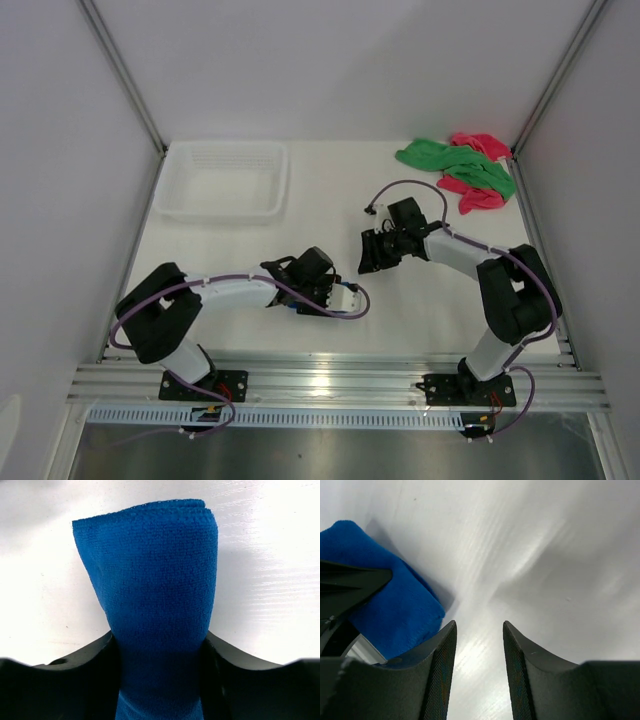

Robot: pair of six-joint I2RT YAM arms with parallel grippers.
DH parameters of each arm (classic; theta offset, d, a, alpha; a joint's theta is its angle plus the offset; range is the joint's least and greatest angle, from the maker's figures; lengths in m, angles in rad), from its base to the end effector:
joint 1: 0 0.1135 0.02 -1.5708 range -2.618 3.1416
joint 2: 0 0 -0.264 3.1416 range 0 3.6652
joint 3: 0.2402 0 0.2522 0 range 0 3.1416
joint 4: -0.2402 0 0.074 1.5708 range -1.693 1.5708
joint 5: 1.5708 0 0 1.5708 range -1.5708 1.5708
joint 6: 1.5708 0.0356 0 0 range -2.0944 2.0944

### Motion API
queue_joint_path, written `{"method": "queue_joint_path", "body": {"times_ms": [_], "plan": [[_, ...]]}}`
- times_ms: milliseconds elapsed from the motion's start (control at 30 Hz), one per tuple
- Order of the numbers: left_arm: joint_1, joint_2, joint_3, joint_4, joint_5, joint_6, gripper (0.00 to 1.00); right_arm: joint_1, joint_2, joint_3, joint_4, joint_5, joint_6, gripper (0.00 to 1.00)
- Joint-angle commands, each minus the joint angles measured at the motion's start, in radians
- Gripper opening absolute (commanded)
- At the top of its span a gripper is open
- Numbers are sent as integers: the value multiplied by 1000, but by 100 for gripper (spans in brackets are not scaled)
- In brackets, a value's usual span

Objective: Roll the towels
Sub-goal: Place the rolled towel into the container

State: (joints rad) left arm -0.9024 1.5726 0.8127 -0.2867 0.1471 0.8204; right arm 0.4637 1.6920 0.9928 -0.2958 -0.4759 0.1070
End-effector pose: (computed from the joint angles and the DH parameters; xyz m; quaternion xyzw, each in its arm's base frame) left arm 0.1781 -0.2340 0.1577 0.7433 0.6130 -0.0815 0.2553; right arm 0.2928 0.1647 0.1752 -0.2312 0.9052 0.2945 0.2012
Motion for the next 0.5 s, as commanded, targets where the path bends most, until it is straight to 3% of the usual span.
{"method": "queue_joint_path", "body": {"times_ms": [0,333,367,467], "plan": [[-3,44,-35,-71,8,-32,54,-25,-75,-5,-45,65,-33,45],[78,59,66,-163,46,-209,38,-60,-123,-13,-42,82,-47,46],[88,63,74,-170,46,-220,33,-62,-126,-13,-39,89,-47,45],[103,49,69,-160,22,-195,31,-71,-132,-11,-32,91,-46,45]]}}
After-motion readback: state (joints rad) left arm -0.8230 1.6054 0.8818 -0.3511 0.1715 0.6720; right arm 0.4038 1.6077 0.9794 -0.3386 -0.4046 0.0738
